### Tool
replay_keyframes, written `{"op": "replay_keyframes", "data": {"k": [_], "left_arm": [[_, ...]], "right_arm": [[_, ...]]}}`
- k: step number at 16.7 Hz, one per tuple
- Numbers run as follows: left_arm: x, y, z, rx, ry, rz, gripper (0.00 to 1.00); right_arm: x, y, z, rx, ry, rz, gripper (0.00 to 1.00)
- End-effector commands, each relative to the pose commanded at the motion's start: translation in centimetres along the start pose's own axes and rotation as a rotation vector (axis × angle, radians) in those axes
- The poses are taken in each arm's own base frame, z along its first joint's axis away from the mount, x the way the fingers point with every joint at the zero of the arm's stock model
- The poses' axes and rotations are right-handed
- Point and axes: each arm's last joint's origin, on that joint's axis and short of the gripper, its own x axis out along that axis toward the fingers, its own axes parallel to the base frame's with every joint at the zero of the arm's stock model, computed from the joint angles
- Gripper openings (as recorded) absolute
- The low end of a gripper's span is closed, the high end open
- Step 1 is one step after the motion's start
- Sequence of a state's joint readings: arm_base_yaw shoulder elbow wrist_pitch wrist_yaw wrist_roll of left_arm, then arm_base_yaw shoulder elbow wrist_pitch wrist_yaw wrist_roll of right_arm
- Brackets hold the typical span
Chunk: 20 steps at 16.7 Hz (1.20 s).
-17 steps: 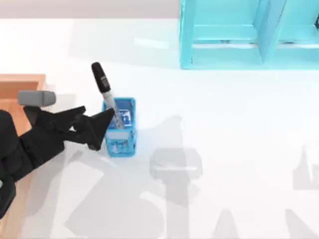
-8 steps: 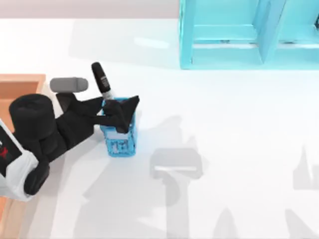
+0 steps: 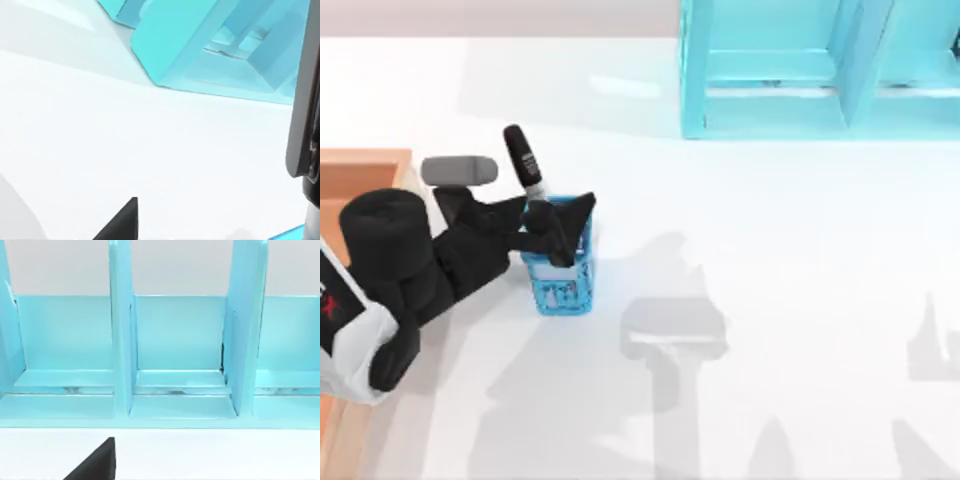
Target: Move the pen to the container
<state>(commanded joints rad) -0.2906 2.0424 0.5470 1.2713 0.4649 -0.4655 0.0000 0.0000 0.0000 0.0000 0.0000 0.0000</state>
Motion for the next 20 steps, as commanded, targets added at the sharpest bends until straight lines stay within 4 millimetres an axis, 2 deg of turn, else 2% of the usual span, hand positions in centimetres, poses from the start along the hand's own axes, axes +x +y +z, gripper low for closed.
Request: {"op": "replay_keyframes", "data": {"k": [9, 17, 18, 20], "left_arm": [[0.0, 0.0, 0.0, 0.0, 0.0, 0.0, 0.02], [0.0, 0.0, 0.0, 0.0, 0.0, 0.0, 0.0], [0.0, -0.1, 0.9, 0.018, -0.032, -0.004, 0.0], [-0.1, 0.0, 1.2, 0.019, -0.033, -0.005, 0.0]], "right_arm": [[0.0, 0.0, 0.0, 0.0, 0.0, 0.0, 1.0], [0.0, 0.0, 0.0, 0.0, 0.0, 0.0, 1.0], [0.0, 0.0, 0.0, 0.0, 0.0, 0.0, 1.0], [0.0, 0.0, 0.0, 0.0, 0.0, 0.0, 1.0]]}}
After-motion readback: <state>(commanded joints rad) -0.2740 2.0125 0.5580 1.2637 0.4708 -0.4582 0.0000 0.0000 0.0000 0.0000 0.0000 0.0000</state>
